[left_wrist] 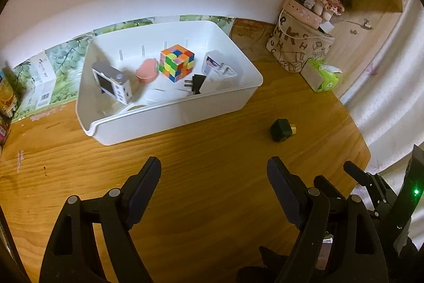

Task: Organize rigid objects
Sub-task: 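Withdraw both tools from the tray toward the green-and-gold object, then grasp the green-and-gold cylinder with the right tool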

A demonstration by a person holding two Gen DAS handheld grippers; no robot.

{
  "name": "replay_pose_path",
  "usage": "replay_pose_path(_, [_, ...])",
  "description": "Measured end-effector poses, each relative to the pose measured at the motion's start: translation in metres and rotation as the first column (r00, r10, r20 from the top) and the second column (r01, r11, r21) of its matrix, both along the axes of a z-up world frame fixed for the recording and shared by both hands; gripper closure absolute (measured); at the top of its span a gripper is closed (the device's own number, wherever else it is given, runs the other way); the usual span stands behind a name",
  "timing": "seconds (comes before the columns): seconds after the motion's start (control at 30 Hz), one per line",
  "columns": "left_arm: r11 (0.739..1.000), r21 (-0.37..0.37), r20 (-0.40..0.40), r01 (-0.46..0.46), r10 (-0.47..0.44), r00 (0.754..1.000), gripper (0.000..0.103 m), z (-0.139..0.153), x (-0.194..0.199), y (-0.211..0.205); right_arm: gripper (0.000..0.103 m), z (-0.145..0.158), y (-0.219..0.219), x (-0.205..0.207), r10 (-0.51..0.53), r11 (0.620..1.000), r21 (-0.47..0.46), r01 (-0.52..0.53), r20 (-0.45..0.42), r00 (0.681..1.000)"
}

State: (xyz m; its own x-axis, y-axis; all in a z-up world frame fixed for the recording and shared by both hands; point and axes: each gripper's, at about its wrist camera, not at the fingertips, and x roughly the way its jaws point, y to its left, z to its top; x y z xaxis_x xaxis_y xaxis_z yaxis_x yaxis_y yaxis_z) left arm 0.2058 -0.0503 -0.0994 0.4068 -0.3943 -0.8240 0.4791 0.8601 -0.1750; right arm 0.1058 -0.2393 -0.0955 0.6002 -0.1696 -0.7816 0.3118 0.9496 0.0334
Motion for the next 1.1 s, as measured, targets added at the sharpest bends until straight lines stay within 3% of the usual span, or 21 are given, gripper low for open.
replay_pose_path(0.2, [0.995,0.04,-0.014,-0.094,0.094,0.995,0.019,-0.001,0.004,-0.024,0.022,-0.007,-0.034,0.024,0.103,0.992,0.075,-0.101,-0.017,0.995])
replay_pose_path(0.37, [0.975,0.083,-0.004,-0.204,0.205,0.979,0.019,0.0,0.001,-0.037,0.022,-0.017,-0.057,0.056,0.207,0.971,0.132,-0.199,-0.044,0.977])
replay_pose_path(0.67, [0.903,0.155,0.045,-0.4,0.398,0.916,0.019,0.0,-0.011,-0.045,0.022,-0.053,-0.077,0.103,0.348,0.916,0.262,-0.305,-0.139,0.927])
replay_pose_path(0.9, [0.84,0.19,0.061,-0.508,0.506,0.86,0.019,-0.003,-0.025,-0.041,0.023,-0.077,-0.083,0.124,0.396,0.883,0.349,-0.314,-0.195,0.897])
replay_pose_path(1.1, [0.798,0.2,0.072,-0.568,0.566,0.821,0.019,-0.001,-0.034,-0.035,0.031,-0.09,-0.086,0.136,0.404,0.873,0.384,-0.3,-0.226,0.887])
